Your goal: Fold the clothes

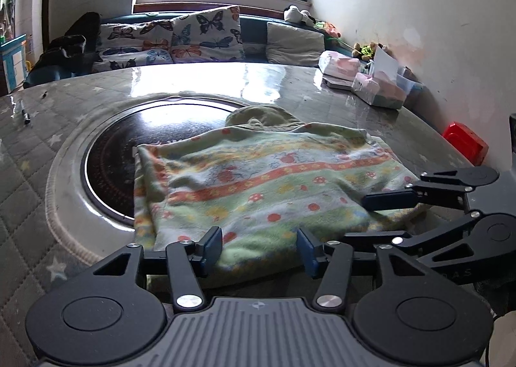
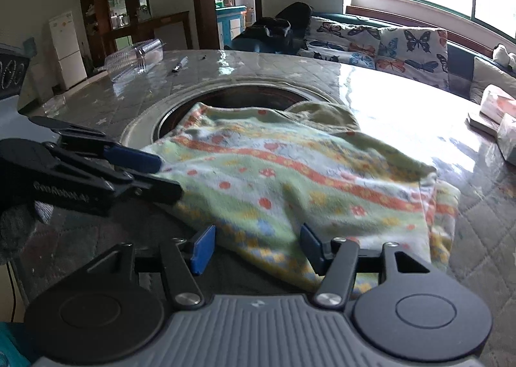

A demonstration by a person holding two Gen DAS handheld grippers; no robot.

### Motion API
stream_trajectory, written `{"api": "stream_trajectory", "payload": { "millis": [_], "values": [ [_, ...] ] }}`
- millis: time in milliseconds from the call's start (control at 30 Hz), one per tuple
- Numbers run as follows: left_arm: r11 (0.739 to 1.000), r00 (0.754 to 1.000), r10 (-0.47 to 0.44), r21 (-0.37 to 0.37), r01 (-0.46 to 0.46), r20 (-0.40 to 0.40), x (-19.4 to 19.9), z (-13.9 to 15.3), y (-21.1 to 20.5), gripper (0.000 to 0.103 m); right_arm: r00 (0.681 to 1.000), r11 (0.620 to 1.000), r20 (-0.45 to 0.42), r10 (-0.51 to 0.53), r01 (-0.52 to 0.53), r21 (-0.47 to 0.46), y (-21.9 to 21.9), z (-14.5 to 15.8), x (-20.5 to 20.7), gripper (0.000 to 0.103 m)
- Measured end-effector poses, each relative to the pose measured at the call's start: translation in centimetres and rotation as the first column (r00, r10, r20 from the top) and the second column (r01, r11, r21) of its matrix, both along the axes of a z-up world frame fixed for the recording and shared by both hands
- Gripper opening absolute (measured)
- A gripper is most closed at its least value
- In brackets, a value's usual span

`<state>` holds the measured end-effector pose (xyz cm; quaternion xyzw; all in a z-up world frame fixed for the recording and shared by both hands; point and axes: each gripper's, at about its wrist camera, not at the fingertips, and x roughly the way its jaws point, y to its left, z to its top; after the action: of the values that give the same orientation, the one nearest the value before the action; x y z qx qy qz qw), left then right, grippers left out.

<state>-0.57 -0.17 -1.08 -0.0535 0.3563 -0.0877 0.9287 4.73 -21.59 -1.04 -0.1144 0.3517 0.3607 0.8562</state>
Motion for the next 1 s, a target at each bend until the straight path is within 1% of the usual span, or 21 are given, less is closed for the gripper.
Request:
{"api": "stream_trajectory", "payload": {
  "millis": [400,733,800,1000],
  "values": [
    [0.999,1.0,0.029,-0.035,-0.028,0.006,-1.3,-0.3,1.3,0.056,0.996,0.996,-0.018,-0.087,0.087,0.011,-3.5,-0.1,-0.3,0.06],
    [0.998,0.999,0.036,-0.056,-0.035,0.009,-1.5,-0.5,1.7,0.056,0.985,0.985,-0.043,-0.166,0.168,0.045,-6.3,-0.1,0.3,0.059],
    [0.998,0.999,0.034,-0.056,-0.034,0.008,-1.5,-0.5,1.7,0.057,0.983,0.982,-0.05,-0.178,0.181,0.058,-6.4,0.2,0.5,0.059],
    [0.998,1.0,0.03,-0.06,-0.03,0.008,-1.4,-0.5,1.4,0.066,0.982,0.978,-0.033,-0.187,0.19,0.091,-5.6,1.0,1.7,0.061]
  ]
}}
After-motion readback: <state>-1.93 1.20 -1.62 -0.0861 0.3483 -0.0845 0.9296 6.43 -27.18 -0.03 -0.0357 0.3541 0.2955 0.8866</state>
